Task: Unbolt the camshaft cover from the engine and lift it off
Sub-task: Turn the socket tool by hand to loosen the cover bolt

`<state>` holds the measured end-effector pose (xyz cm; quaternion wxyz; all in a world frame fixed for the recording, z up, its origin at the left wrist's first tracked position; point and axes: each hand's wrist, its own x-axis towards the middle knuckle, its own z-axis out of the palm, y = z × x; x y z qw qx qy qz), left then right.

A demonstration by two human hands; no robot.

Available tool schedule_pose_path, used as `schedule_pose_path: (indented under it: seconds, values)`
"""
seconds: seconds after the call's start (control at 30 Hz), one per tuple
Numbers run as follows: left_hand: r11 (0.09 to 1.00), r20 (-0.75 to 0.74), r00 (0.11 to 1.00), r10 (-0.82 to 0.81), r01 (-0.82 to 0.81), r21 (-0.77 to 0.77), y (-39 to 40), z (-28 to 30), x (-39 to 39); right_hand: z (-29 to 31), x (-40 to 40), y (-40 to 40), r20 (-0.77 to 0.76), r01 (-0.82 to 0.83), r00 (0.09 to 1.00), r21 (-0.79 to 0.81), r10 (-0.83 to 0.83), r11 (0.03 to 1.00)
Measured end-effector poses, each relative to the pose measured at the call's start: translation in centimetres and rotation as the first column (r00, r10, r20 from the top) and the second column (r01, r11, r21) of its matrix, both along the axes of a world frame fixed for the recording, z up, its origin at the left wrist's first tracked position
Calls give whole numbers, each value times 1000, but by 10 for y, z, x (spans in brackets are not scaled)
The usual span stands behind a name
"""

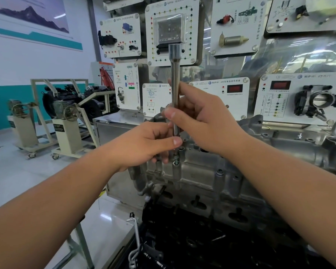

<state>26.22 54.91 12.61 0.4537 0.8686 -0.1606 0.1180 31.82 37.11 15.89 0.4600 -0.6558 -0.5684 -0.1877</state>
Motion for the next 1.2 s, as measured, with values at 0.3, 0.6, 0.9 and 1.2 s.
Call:
schedule_pose_path:
  seconds: [0.3, 0.6, 0.9, 1.2]
  values:
    - [999, -3, 1000, -28, 28, 31, 4, -4, 2, 2, 3, -2, -95, -135, 986, 18, 136, 991]
    - [1000, 43, 999, -22, 23, -8, -3, -4, 3, 1, 4, 0, -27, -23, 999, 42, 25, 999]
    - [1000, 17, 1000, -6, 6, 12, 1, -1, 1, 1, 0, -1, -81, -55, 995, 4, 55, 998]
    - [1000, -23, 1000, 8, -8, -6, -1, 0, -2, 2, 3, -3, -122, -58, 991, -10, 56, 998]
